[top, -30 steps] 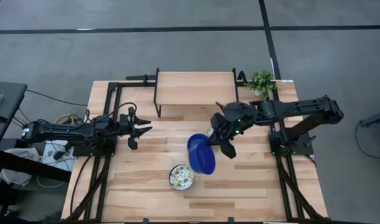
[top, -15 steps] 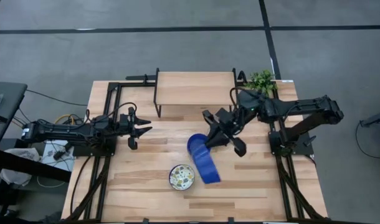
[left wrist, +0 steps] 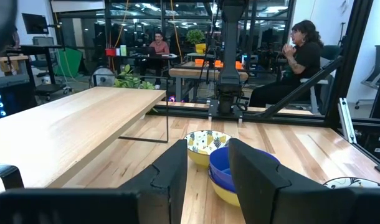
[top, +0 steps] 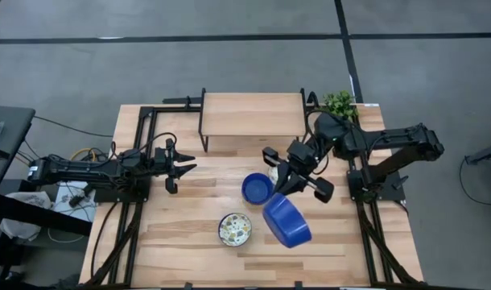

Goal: Pick & Place Mini bowls
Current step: Put the top blue bowl on the shelf

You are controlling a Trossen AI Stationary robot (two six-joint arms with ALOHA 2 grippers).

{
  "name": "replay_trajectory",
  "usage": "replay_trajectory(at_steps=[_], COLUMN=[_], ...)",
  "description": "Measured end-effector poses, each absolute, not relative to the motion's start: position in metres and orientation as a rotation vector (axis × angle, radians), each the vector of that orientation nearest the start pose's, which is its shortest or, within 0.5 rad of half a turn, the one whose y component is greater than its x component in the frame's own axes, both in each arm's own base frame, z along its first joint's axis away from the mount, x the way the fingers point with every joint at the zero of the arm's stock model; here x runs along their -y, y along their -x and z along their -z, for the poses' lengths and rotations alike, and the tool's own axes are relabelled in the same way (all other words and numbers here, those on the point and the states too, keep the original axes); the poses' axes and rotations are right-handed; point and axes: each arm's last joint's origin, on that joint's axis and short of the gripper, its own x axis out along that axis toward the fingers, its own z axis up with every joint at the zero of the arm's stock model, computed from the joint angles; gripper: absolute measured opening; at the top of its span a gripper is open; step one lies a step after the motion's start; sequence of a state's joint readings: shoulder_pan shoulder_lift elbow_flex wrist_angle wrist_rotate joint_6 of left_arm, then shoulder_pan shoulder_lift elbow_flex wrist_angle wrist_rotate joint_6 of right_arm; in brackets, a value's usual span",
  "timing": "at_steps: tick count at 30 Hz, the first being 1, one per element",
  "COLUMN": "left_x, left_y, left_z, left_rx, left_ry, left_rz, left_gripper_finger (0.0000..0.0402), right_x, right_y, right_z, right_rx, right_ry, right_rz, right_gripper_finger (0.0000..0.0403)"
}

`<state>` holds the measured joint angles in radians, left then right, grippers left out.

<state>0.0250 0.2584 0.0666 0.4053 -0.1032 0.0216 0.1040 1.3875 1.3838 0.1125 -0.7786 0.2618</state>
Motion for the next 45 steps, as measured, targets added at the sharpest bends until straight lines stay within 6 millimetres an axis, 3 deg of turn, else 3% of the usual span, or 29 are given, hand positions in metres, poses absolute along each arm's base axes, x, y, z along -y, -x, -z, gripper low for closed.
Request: replay_trajectory(at_steps=[5,12,20,27,37,45], left_x=[-0.006,-0.006,-0.006,-0.006,-0.006,-0.006], left_y=[-0.111,-0.111,-0.111,-0.111,-0.111,-0.111], left_z=[-0.204,-0.204,-0.204,-0.204,-0.204,-0.204], left_rx=[0.212,0.212,0.212,0.212,0.213,0.213], left_ry=[-0.013,-0.013,-0.013,-0.013,-0.010,-0.010], left_rz=[-0.130,-0.130,-0.130,-0.130,-0.130,-0.130], left_gripper_finger=[0.0116,0.0116,0.0116,0.0116,0.0116,0.0116], right_x=[-0.050,-0.040,-0.035,-0.033,-0.041,-0.050], right_y=[-0.305,-0.304,-0.288,-0.261,-0.229,-0.228], right_z=[-0.423,-0.389,-0.359,-0.337,-0.327,-0.328], right_rx=[-0.087,-0.427,-0.770,-1.128,-1.498,-1.494], right_ry=[-0.246,-0.381,-0.508,-0.608,-0.686,-0.673], right_rz=[-0.754,-0.343,-0.093,0.082,0.156,0.144], right_gripper_finger=[0.0000,0.0000,0.0000,0.0000,0.0000,0.0000])
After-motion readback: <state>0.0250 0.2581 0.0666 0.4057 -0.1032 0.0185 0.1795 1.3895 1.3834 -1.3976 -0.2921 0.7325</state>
